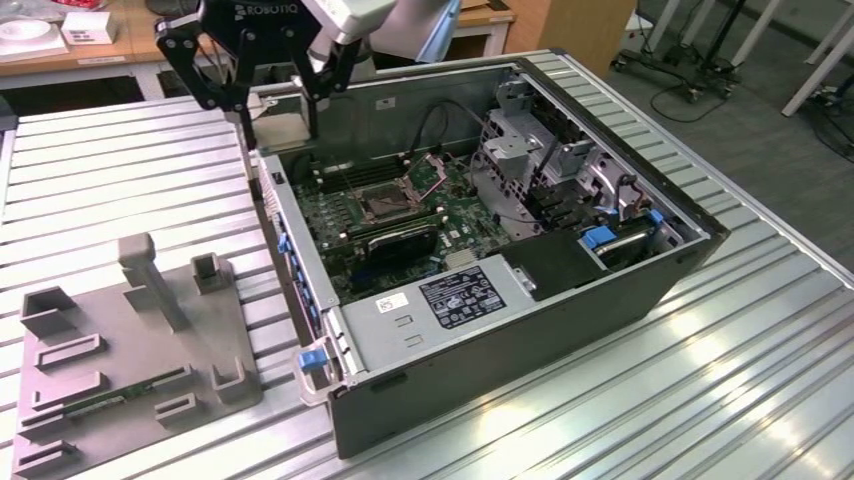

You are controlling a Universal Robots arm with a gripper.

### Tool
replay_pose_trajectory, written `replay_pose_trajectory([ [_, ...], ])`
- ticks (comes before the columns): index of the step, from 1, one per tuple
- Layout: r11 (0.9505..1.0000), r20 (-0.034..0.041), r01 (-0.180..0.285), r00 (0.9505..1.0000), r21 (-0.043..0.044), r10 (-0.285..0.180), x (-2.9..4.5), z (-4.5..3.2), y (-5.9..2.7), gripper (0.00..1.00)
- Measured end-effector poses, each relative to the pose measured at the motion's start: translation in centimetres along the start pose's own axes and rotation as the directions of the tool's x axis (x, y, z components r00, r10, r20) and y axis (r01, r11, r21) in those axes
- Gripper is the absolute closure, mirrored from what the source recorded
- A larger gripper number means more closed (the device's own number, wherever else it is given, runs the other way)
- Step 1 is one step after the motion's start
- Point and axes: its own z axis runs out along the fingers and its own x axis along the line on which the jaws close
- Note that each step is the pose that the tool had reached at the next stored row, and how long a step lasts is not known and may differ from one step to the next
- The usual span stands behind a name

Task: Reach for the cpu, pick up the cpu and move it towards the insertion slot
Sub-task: 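Pick up the cpu and move it towards the insertion slot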

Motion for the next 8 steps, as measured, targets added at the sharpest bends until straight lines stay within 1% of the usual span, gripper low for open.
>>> replay_pose_trajectory([
  [8,1.0000,0.0000,0.000,1.0000,0.0000,0.000,-0.52,0.00,0.00,0.45],
])
